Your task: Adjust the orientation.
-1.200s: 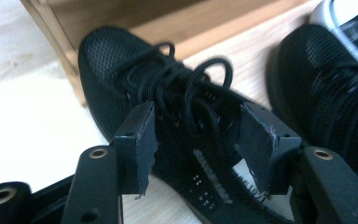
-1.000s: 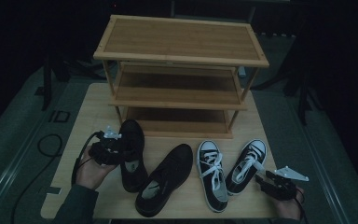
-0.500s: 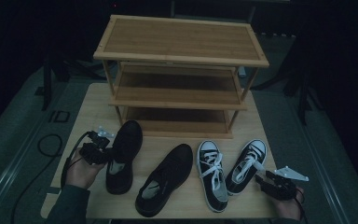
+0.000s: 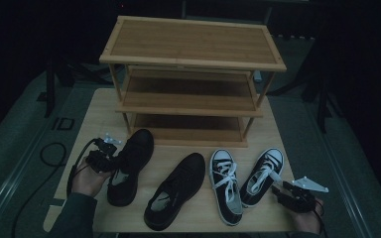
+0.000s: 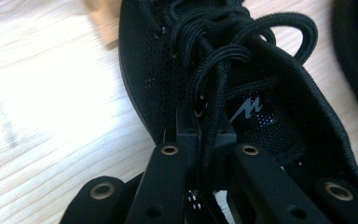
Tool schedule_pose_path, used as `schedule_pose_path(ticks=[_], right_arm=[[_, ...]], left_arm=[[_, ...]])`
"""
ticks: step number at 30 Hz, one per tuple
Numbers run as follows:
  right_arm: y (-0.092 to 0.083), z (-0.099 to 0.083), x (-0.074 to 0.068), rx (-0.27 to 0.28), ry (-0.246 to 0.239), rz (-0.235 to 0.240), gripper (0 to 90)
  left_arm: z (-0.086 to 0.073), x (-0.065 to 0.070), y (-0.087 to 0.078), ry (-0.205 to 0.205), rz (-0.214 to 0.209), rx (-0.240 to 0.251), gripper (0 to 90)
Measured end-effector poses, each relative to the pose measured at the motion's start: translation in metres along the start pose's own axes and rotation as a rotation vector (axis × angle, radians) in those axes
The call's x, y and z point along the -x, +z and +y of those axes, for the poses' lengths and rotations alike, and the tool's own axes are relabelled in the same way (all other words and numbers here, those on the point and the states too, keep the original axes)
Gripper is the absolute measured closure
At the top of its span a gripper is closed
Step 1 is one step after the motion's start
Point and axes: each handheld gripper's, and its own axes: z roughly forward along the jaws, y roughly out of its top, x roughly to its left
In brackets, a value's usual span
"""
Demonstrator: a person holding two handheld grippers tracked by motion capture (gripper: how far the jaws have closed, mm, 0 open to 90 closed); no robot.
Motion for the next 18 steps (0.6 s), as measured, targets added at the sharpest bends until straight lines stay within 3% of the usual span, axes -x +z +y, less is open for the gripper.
schedule_pose_path(ticks=[6,10,18], right_arm=[[0.000,0.000,0.000,0.000,-0.001,-0.001,46.3],[0.000,0.000,0.000,0.000,-0.001,0.000,46.3],[0.000,0.000,0.000,0.000,-0.001,0.000,46.2]], left_arm=[[0.007,0.004,0.003,0.075,-0.008,0.006,87.6],[0.013,0.002,0.005,0.101,0.004,-0.002,87.7],[0.020,-0.009,0.007,0.114,-0.012,0.010,87.5]])
